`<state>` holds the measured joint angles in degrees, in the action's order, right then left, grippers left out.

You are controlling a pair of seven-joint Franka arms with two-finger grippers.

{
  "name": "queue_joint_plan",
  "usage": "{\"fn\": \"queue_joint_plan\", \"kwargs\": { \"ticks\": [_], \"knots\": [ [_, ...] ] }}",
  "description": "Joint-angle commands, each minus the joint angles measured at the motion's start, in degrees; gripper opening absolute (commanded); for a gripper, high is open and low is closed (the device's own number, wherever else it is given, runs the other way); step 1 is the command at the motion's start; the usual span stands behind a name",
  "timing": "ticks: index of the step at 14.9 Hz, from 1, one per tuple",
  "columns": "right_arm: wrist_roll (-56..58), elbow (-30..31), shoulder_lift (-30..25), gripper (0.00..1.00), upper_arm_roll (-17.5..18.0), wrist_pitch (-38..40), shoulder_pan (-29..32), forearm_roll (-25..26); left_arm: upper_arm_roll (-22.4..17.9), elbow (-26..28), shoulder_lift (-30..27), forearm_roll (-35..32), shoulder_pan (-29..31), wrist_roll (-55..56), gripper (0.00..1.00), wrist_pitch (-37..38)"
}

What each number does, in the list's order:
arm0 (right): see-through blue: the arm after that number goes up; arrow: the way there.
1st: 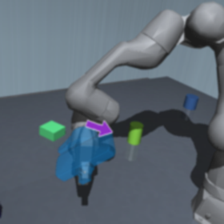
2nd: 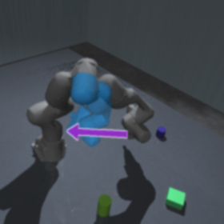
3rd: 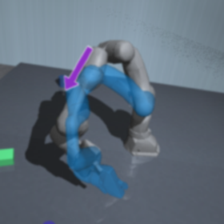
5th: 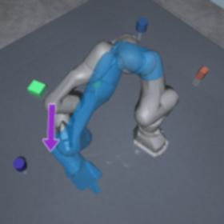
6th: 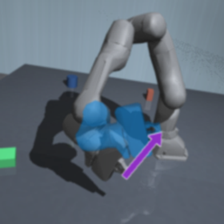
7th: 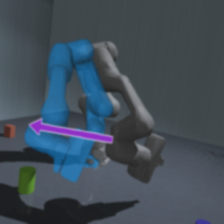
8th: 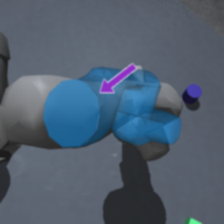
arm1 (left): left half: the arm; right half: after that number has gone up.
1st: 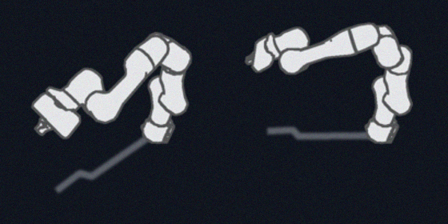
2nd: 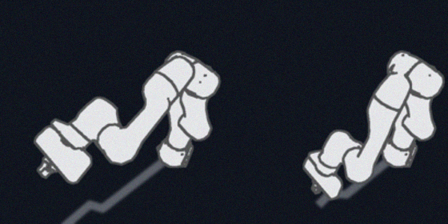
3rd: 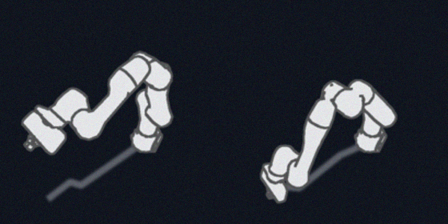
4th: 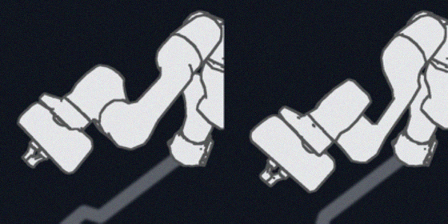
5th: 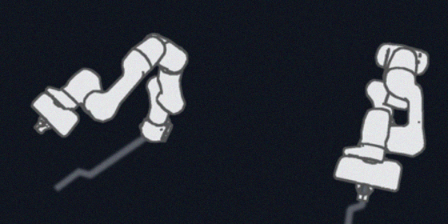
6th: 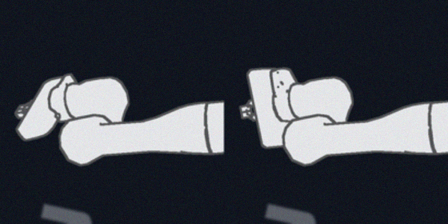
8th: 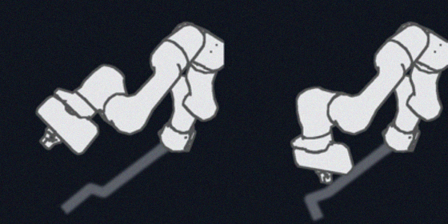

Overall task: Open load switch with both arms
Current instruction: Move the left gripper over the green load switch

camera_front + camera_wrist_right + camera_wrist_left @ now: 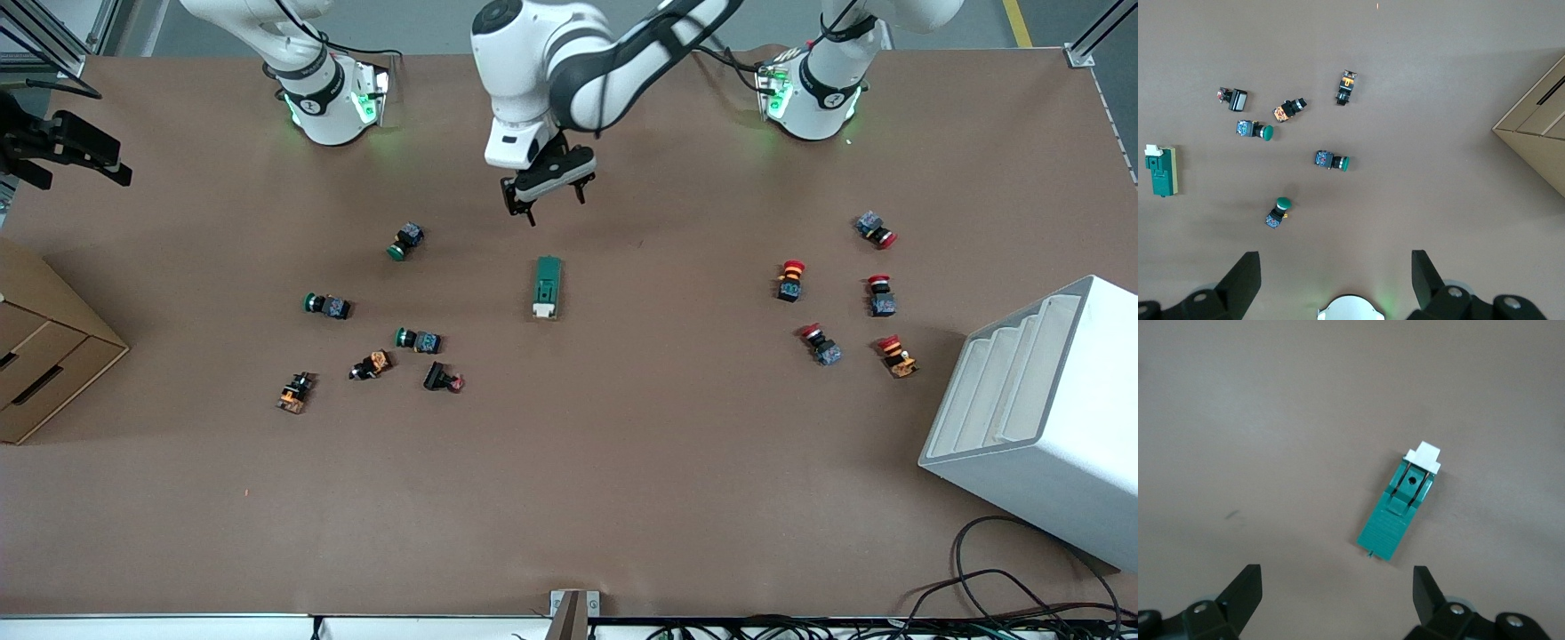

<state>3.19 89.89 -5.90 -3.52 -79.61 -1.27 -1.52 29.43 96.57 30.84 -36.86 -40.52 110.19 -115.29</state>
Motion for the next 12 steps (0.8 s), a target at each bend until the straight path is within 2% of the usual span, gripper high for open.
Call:
{"fn": "queue_joint_plan", "kwargs": {
  "ticks": [1, 5, 8, 12],
  "knots": [
    [-0.03, 1.96, -1.74, 1.0, 0.18, -0.29, 0.21, -0.23, -0.16, -1.56, 5.62, -9.42, -2.98, 8.6, 1.0, -0.29],
    [-0.03, 1.96, -1.74, 1.0, 0.18, -0.29, 0.21, -0.23, -0.42, -1.38, 11.95, -24.36, -7.9, 18.55, 0.99, -0.11],
    [-0.03, 1.96, -1.74, 1.0, 0.27, -0.29, 0.12, -0.15, -0.6, -0.86, 12.58, -28.87, -9.14, 19.88, 0.98, 0.33],
    [-0.03, 1.78, -1.65, 1.0, 0.27, -0.37, -0.49, -0.15, -0.78, 6.86, 12.49, -41.94, -10.37, 24.69, 0.98, 0.94]
  ]
}}
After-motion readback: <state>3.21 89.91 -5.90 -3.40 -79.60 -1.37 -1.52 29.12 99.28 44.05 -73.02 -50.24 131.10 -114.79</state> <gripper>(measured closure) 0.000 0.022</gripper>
